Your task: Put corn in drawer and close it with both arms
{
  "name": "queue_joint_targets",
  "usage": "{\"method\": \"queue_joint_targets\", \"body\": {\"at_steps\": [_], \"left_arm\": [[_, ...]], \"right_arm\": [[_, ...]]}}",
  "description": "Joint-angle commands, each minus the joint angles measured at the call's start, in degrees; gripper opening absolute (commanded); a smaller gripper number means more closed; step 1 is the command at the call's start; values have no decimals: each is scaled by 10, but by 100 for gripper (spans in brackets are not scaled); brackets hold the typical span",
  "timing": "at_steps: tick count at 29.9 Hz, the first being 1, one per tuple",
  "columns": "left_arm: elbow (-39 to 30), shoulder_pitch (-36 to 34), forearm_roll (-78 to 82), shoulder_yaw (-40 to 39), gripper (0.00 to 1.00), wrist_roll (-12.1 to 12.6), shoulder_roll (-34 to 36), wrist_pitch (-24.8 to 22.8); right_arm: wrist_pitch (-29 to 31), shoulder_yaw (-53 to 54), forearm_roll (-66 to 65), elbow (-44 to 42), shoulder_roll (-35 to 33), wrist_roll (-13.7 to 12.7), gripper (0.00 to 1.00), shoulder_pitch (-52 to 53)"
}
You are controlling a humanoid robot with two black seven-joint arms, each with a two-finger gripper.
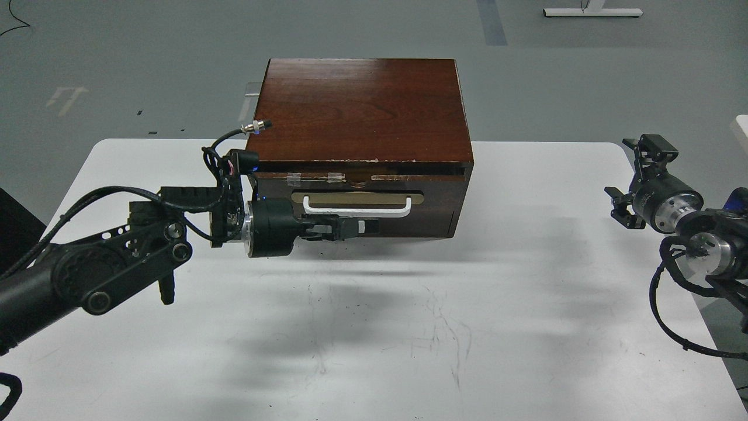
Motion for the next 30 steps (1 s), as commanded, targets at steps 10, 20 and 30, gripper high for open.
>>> {"method": "queue_joint_targets", "body": {"at_steps": [10,20,30], "left_arm": [[34,-6,-2,1,14,1,-9,0],[82,-14,-3,-5,14,1,-30,0],[103,-27,-2,-5,15,1,-45,0]], "right_arm": [[0,0,-4,0,4,0,100,0],[0,0,-4,-3,6,0,100,0],[0,0,-4,-11,10,0,100,0]]}}
